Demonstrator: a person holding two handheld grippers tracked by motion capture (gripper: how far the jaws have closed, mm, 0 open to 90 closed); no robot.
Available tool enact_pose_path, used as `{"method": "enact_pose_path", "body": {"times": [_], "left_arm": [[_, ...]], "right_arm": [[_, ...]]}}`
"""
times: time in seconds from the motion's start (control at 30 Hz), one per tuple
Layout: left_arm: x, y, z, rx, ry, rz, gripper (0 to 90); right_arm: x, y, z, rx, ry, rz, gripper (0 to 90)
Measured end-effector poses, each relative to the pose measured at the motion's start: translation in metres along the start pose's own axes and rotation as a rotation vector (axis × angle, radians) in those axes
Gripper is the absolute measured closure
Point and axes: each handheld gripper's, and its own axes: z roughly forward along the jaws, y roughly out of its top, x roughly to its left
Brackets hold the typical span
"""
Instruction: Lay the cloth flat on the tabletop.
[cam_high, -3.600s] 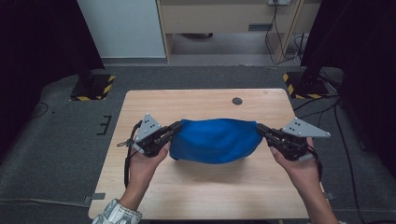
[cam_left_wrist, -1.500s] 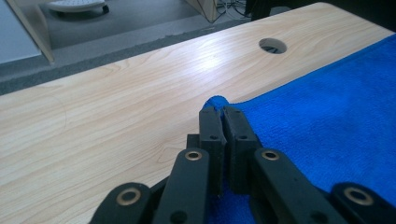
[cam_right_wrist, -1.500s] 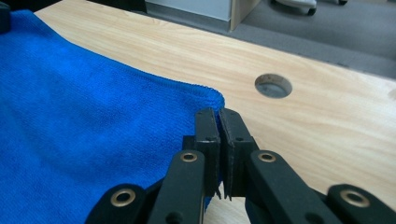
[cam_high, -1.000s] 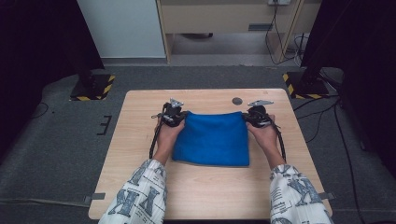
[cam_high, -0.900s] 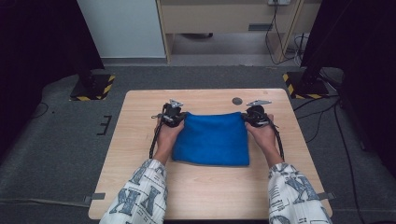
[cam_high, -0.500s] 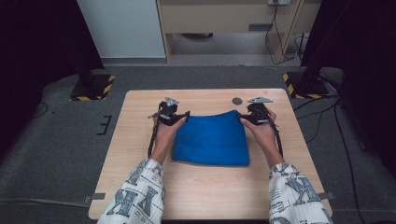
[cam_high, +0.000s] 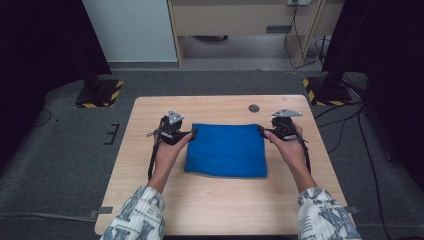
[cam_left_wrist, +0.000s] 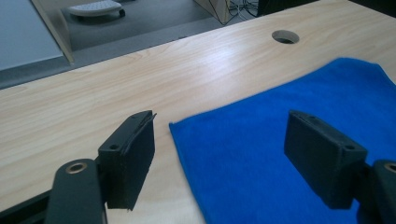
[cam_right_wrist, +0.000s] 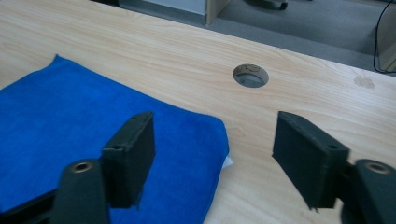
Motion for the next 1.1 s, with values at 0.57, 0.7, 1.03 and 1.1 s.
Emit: {"method": "enact_pose_path", "body": {"times": [0.57, 0.7, 1.03, 1.1], "left_arm": [[-0.027, -0.093, -0.061, 0.019, -0.065, 0.084, 32.0], [-0.038, -0.095, -0.061, 0.036, -0.080, 0.083, 30.6], [-0.041, -0.104, -0.055, 0.116, -0.084, 0.100, 30.0], [-0.038, -0.101, -0.056, 0.101, -0.100, 0.100, 29.7]], "right_arm": [[0.017, -0.097, -0.068, -0.058, 0.128, 0.020, 62.5], [0.024, -0.107, -0.074, -0.016, 0.149, -0.037, 64.0], [0.026, -0.119, -0.081, 0.077, 0.198, -0.061, 57.2], [0.027, -0.119, -0.081, 0.085, 0.204, -0.061, 55.6]]}}
